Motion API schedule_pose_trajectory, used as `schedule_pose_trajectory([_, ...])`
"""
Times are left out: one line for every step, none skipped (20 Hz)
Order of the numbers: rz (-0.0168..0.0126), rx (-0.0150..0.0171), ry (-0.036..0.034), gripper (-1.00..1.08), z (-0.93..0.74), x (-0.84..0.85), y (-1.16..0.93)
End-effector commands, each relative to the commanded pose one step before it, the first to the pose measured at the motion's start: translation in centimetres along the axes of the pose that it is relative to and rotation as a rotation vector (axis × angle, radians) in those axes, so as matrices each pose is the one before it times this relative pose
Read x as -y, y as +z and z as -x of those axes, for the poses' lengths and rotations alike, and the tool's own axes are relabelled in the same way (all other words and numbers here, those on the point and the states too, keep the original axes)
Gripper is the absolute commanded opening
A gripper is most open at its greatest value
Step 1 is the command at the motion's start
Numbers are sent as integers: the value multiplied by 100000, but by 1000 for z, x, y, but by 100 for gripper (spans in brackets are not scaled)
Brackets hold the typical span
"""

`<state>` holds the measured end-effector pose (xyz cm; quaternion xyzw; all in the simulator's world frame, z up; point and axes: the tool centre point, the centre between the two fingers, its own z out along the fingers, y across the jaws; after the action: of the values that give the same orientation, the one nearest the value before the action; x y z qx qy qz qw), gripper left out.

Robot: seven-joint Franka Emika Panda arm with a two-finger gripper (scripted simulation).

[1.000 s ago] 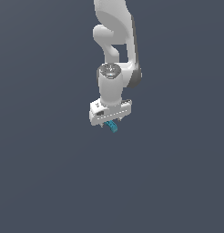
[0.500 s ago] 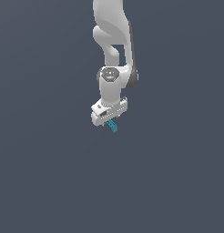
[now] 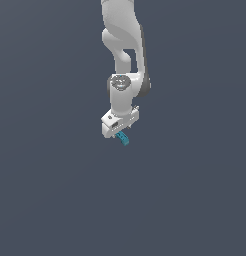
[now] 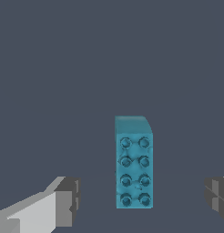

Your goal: Pick up the object and move it to a goal position.

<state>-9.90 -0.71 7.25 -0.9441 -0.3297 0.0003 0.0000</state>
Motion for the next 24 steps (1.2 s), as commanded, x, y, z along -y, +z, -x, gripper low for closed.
schedule_pose_trajectory([21,-23,-21,100,-10,-2,18])
schedule_pose_trajectory([0,0,0,100,6,-1,89])
schedule_pose_trajectory([0,0,0,100,11,-1,148])
schedule_pose_trajectory([-1,-1,-49,100,-1,18,206])
schedule_pose_trajectory([0,0,0,100,19,-2,264])
schedule_pose_trajectory([-2,-3,-69,100,1,25,321])
schedule_pose_trajectory([-2,-3,-49,100,11,17,377])
schedule_pose_trajectory([-2,-3,-49,100,14,16,432])
schedule_pose_trajectory([-2,-3,-49,100,16,14,485])
schedule_pose_trajectory([0,0,0,100,31,-8,521])
schedule_pose_trajectory([-1,-5,-98,100,-7,29,472])
schedule_pose_trajectory([0,0,0,100,18,-12,412])
schedule_pose_trajectory([5,-1,-69,100,-11,14,351])
schedule_pose_trajectory([0,0,0,100,6,-15,295])
schedule_pose_trajectory([0,0,0,100,2,-14,239])
schedule_pose_trajectory([11,4,-47,100,-16,6,181])
schedule_pose_trajectory([0,0,0,100,-2,-10,130])
schedule_pose_trajectory([0,0,0,100,-2,-6,78])
schedule_pose_trajectory([0,0,0,100,-1,-2,26])
schedule_pose_trajectory([0,0,0,-100,0,0,0])
schedule_pose_trajectory([0,0,0,-100,0,0,0])
schedule_pose_trajectory([0,0,0,-100,0,0,0])
schedule_pose_trajectory([0,0,0,-100,0,0,0])
schedule_pose_trajectory([0,0,0,-100,0,0,0])
